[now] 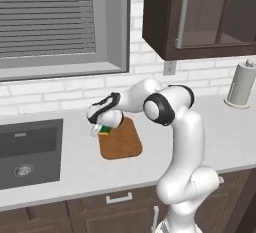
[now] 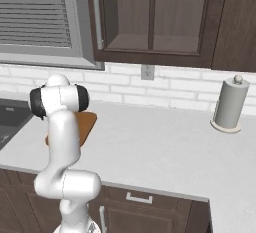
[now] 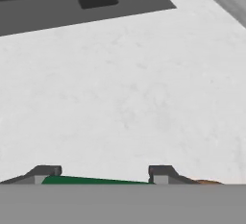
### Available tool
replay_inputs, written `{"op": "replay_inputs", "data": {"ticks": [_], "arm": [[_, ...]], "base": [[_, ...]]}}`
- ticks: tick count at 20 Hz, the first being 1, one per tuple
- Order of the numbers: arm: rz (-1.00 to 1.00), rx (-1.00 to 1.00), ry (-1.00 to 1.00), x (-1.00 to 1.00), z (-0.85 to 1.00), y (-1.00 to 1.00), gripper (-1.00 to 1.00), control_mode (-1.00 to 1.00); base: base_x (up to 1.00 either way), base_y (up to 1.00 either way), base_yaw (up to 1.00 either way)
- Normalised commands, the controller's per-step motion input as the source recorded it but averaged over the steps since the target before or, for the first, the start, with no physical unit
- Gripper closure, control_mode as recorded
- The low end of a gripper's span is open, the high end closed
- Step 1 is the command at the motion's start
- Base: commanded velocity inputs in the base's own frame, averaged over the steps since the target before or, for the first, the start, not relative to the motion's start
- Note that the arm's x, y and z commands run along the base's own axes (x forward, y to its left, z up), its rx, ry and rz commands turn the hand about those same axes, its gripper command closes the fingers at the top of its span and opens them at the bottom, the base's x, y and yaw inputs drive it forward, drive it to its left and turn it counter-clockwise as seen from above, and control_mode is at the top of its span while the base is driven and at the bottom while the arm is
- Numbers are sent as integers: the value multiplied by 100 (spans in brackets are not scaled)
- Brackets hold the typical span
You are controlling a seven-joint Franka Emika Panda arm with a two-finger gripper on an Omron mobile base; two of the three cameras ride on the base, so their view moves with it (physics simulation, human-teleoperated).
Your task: Pick up the sponge from the counter and clean the cutting board by briefly scrubbing or pressing down on the cutting board. Once finished, release the sponge.
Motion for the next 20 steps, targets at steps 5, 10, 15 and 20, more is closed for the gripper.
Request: {"op": "replay_inputs", "data": {"ticks": [5, 10, 15, 20], "arm": [[0, 0, 7, 100, -2, -45, 100, -100], [0, 0, 4, 76, 0, -35, 100, -100], [9, -4, -1, -58, 7, -27, 100, -100], [26, -14, -4, -100, 13, -73, 100, -100]], "base": [[0, 0, 0], [0, 0, 0], [0, 0, 0], [0, 0, 0]]}}
